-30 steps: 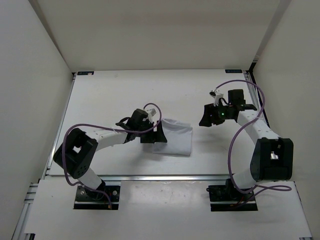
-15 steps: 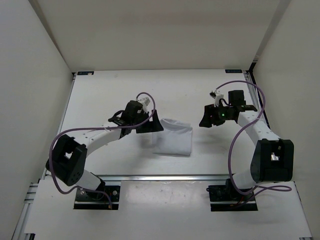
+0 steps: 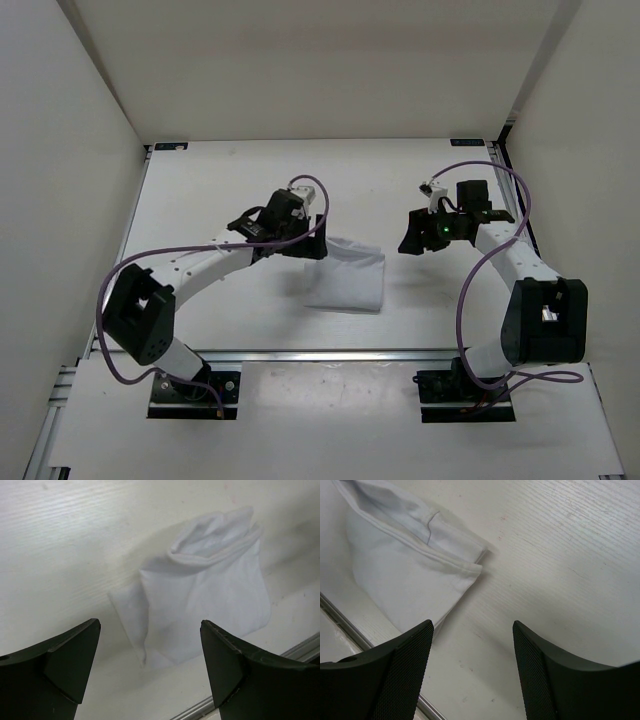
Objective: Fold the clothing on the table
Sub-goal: Fold the skirt
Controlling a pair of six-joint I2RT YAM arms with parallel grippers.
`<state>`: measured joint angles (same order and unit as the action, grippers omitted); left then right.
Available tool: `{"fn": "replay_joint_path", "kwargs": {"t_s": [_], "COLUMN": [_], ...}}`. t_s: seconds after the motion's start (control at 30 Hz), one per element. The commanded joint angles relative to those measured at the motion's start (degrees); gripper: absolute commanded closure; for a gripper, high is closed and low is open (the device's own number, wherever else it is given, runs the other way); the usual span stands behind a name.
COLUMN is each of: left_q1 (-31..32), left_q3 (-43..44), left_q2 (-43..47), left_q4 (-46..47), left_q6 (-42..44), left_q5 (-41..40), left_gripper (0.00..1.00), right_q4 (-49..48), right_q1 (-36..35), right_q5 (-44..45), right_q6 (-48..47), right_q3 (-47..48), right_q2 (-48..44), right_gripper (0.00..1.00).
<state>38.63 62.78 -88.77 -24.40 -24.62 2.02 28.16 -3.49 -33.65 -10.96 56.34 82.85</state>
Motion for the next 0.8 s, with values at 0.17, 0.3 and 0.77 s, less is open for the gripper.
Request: {"fn": "replay_joint_path", "kwargs": {"t_s": [0.17,0.3,0.77], "left_q1": [-10.3,-14.0,-11.7], "left_q3": [4.0,4.3,-2.2], "left_q2": [8.1,11.0,15.2], "left_q4": [-6.2,-4.9,-2.0], "left_q6": [-1.7,-1.6,-2.5], "left_q5": [-4.9,-2.4,-0.1], "left_gripper": [1.00,1.00,1.00], "right_q4": [0.4,0.9,1.4], "right_q1": [-0.3,0.1,-1.8], "right_q5": [0.9,1.0,2.8], "right_q6": [-2.7,-2.2,-2.0], "right_q3": [-0.3,-1.2,-5.3], "right_q2": [-3.8,-4.4,-10.3], "right_gripper": [0.28,0.28,0.27]}}
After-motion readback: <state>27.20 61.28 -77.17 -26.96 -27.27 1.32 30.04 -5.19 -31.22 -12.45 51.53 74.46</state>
